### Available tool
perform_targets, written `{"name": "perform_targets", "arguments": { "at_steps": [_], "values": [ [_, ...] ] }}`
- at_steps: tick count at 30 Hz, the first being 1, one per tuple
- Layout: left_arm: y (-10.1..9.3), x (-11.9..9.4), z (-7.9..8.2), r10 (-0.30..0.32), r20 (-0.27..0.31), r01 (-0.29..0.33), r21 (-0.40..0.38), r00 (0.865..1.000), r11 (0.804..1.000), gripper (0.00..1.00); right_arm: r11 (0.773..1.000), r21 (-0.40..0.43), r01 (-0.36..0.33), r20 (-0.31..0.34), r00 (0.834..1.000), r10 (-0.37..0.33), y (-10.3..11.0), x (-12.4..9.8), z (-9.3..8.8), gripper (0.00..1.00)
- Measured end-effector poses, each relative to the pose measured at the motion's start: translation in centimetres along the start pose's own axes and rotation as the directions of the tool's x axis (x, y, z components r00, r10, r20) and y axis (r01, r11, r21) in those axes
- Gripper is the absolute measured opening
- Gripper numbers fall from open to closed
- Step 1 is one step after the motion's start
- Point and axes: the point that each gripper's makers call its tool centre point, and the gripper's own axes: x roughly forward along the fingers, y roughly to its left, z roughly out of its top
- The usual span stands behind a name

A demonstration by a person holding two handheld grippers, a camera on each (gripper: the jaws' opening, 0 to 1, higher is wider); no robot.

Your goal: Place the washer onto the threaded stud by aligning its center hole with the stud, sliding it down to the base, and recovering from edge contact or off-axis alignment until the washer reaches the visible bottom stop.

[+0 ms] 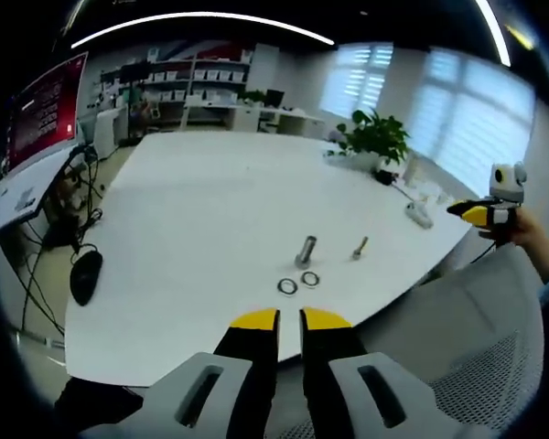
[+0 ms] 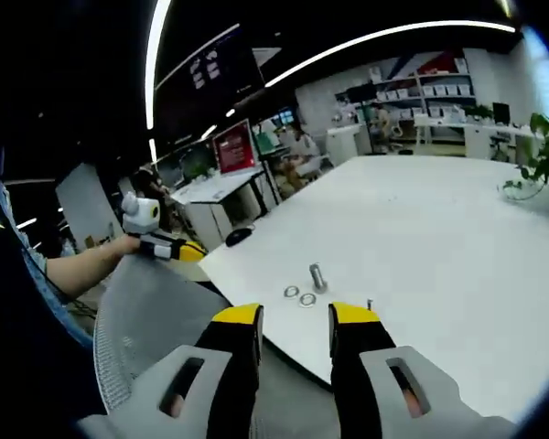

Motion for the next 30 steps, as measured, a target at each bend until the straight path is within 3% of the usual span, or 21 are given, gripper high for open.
{"name": "perform_targets", "arguments": {
  "at_steps": [2, 6, 9, 11, 13, 15, 17, 19, 23, 26, 28, 30],
  "values": [
    [0.0, 0.1, -0.2, -0.001, -0.013, 0.001, -0.003, 1.000, 1.000, 0.06, 0.999, 0.020, -0.037, 0.009, 0.999, 0.037, 1.1, 0.4, -0.3, 0.30],
    [0.1, 0.0, -0.4, 0.006, -0.022, -0.006, -0.003, 1.000, 1.000, 0.06, 0.999, 0.014, -0.049, -0.014, 0.999, 0.049, 2.7, 1.6, -1.7, 0.30],
    [0.2, 0.0, -0.6, 0.003, -0.028, -0.003, -0.017, 1.000, 1.000, 0.04, 0.999, -0.040, -0.003, -0.068, 0.998, 0.000, 2.6, 1.7, -3.4, 0.30],
    [0.0, 0.1, -0.7, -0.001, -0.043, 0.000, -0.019, 0.999, 1.000, 0.01, 1.000, -0.014, 0.000, -0.072, 0.997, -0.001, 2.9, 1.5, -3.8, 0.30],
    [0.5, 0.1, -0.8, 0.030, -0.045, -0.030, -0.001, 0.999, 1.000, 0.01, 0.999, 0.039, 0.032, -0.016, 0.999, -0.031, 2.3, 1.2, -3.0, 0.30],
    [0.2, 0.1, -0.6, 0.010, -0.031, -0.011, -0.005, 0.999, 1.000, 0.01, 0.993, 0.110, 0.040, -0.008, 0.999, -0.040, 2.1, 1.1, -2.8, 0.30],
    [0.0, 0.0, -0.3, 0.001, -0.015, -0.001, 0.006, 1.000, 1.000, 0.01, 0.994, 0.093, 0.049, -0.029, 0.999, -0.047, 2.2, 1.3, -3.2, 0.29],
    [-0.3, 0.0, -0.3, -0.016, -0.010, 0.016, 0.016, 1.000, 1.000, 0.01, 0.990, 0.069, 0.122, -0.026, 0.992, -0.120, 1.4, 1.3, -3.2, 0.28],
    [-0.6, 0.0, -0.3, -0.040, -0.005, 0.041, 0.023, 0.999, 0.999, 0.05, 0.970, 0.143, 0.198, -0.079, 0.979, -0.188, 0.0, 1.3, -4.5, 0.28],
    [-1.1, 0.2, -0.9, -0.055, -0.050, 0.057, 0.046, 0.997, 0.997, 0.06, 0.972, 0.107, 0.211, -0.121, 0.973, -0.198, -0.1, 1.4, -5.1, 0.24],
    [-1.6, 0.2, -0.5, -0.073, -0.029, 0.076, 0.099, 0.997, 0.992, 0.06, 0.968, 0.125, 0.218, -0.139, 0.970, -0.200, 0.0, 1.5, -5.3, 0.23],
    [-1.7, 0.3, -0.3, -0.089, -0.025, 0.091, 0.102, 0.996, 0.991, 0.09, 0.964, 0.123, 0.236, -0.135, 0.966, -0.220, -0.1, 1.4, -5.2, 0.22]
  ]
}}
